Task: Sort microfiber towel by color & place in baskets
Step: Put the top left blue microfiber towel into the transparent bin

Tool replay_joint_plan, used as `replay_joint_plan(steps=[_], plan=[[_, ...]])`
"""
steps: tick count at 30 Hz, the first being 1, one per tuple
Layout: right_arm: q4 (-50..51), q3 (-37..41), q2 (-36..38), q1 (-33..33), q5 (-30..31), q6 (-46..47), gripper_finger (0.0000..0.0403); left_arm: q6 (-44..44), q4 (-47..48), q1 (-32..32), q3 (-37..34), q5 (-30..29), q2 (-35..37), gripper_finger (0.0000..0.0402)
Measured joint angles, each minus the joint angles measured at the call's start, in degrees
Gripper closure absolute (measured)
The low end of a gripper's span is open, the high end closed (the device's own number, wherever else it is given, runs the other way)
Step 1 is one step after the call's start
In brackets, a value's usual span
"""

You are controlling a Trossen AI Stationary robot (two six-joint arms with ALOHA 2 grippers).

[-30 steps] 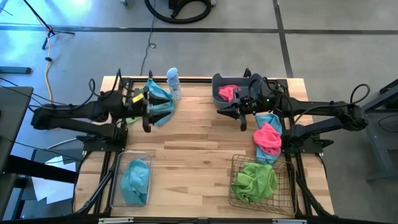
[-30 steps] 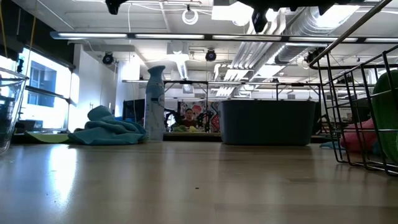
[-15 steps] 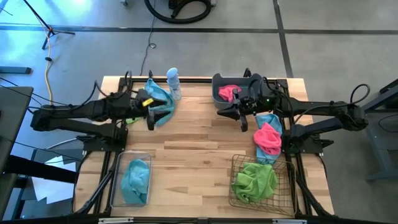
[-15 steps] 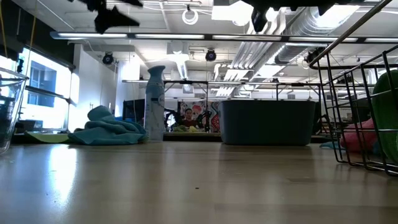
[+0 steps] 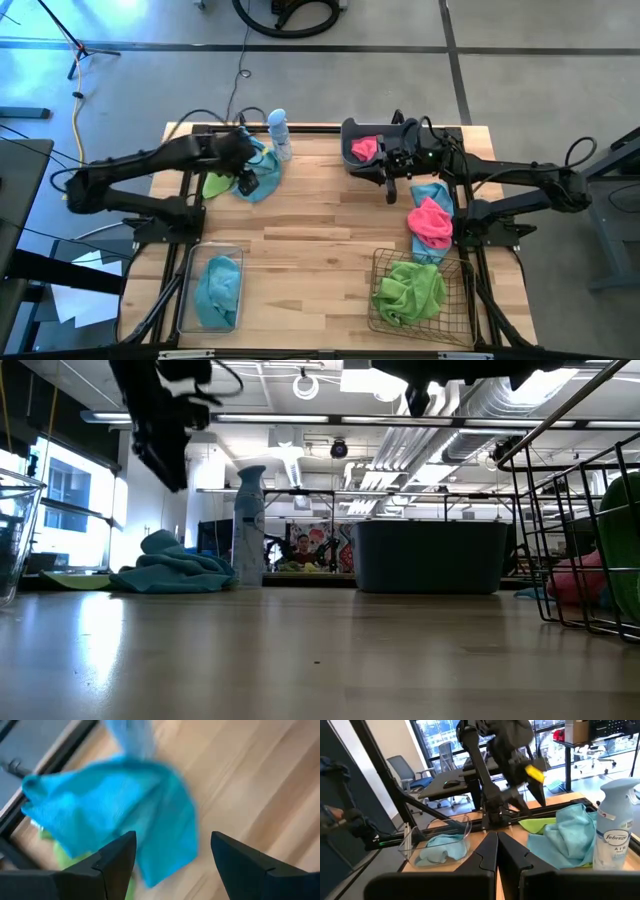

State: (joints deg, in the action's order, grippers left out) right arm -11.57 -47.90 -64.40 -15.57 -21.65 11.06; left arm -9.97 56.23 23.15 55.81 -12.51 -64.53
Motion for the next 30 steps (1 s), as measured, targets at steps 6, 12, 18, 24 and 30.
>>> replay_joint_plan(steps=[6, 12, 18, 24, 30], plan=[[0.08, 0.00, 0.00, -0.31, 1.04, 0.75, 0.0402, 9.85, 1.15, 3.09, 1.56, -4.06, -10.91, 0.0159], [0.07, 0.00, 0.00, -0.31, 1.95, 1.71, 0.0402, 16.61, 0.23, 5.43, 3.92, -6.50, -20.52, 0.0159], [0.11, 0.00, 0.00, -0.31, 1.95, 3.98, 0.0402, 18.58, -0.44, 7.25, 4.00, -6.43, -26.31, 0.0159], [0.12, 0.00, 0.00, -0.31, 1.95, 4.57, 0.0402, 19.60, -3.81, 9.27, 4.03, -6.56, -29.22, 0.0159], [0.13, 0.00, 0.00, -0.31, 1.97, 5.43, 0.0402, 21.68, -3.92, 9.88, 4.03, -6.29, -29.60, 0.0159]])
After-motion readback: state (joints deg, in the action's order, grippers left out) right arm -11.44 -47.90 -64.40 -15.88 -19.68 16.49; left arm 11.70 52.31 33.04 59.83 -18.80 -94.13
